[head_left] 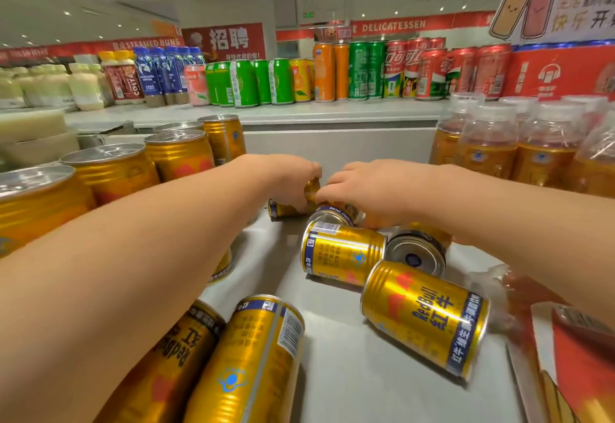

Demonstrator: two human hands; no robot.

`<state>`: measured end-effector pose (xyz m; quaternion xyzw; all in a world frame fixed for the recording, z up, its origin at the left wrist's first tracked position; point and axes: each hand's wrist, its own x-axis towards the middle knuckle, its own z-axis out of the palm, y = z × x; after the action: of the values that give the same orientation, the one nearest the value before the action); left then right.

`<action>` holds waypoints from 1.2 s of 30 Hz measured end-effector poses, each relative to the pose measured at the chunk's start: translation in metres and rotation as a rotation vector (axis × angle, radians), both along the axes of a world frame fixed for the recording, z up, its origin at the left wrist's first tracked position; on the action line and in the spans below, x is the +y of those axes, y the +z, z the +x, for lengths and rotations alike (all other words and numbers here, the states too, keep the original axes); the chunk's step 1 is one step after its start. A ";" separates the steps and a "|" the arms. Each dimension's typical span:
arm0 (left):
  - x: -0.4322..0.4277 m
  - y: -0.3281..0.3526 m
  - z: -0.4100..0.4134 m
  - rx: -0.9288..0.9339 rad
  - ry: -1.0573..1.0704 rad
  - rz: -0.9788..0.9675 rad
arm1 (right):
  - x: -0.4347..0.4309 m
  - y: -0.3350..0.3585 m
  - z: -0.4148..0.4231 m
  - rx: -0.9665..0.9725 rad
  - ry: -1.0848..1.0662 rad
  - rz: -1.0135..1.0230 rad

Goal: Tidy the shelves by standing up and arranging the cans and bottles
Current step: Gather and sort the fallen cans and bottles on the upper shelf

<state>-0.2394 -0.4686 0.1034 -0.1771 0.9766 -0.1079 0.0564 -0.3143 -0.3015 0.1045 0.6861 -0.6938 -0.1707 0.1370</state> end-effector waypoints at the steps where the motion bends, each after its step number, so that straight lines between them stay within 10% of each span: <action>1: 0.000 0.001 0.002 0.008 0.008 -0.002 | 0.002 0.001 -0.001 0.003 -0.001 -0.005; 12: 0.043 0.025 0.042 0.214 0.120 -0.026 | 0.035 0.026 0.000 -0.064 -0.065 -0.162; 36: 0.091 0.030 0.147 -0.072 0.243 0.127 | 0.039 0.028 0.064 0.046 0.073 -0.264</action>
<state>-0.0922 -0.3777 0.1329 -0.2864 0.9501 -0.0444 0.1151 -0.2506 -0.2621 0.1321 0.6827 -0.6815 -0.0887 0.2481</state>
